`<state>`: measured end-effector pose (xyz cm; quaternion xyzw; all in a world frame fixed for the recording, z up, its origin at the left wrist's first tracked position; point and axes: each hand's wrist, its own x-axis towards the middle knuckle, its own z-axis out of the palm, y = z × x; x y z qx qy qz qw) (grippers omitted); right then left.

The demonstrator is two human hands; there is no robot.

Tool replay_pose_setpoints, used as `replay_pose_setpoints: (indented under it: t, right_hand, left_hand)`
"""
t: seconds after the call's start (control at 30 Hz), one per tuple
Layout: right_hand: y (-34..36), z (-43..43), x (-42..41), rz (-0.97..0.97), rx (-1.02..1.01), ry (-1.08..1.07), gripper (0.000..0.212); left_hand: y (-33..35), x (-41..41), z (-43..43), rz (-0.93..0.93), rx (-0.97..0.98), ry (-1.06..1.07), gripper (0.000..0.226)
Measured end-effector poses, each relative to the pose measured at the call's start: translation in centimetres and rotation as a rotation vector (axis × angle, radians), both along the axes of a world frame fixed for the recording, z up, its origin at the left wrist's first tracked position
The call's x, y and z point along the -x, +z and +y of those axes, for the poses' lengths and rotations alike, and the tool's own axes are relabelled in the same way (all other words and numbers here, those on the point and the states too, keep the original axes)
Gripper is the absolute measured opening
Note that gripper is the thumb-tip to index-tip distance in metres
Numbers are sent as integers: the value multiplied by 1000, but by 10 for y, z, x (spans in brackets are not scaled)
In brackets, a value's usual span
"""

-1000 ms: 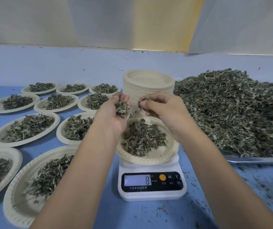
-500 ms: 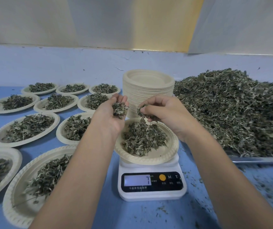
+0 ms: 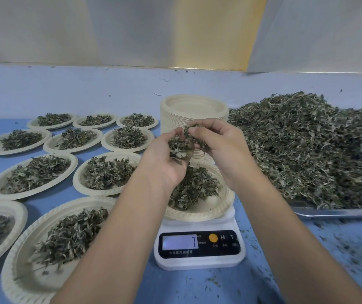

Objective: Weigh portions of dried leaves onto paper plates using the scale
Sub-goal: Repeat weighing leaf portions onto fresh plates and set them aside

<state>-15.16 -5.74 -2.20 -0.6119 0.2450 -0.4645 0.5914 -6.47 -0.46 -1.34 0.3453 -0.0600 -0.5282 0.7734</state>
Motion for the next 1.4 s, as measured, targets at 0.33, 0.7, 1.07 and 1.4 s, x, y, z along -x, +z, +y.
replay_pose_setpoints:
  t: [0.33,0.7,1.07,1.4]
  right_hand:
    - [6,-18,19,46,34,-432,8]
    - [-15,-74,89,-37,-358,-673,24]
    - [-31,-83,105,93,-166,-856,30]
    - [-31,-77,91,64,-162,-825,34]
  left_hand:
    - [16,60,-39,32,67,-115,19]
    - [-5,138,-116,-288,-221,-330,13]
    - [-7,152,-117,-346,-182,-375,25]
    - [-6,137,-104,-420,-176,-379,19]
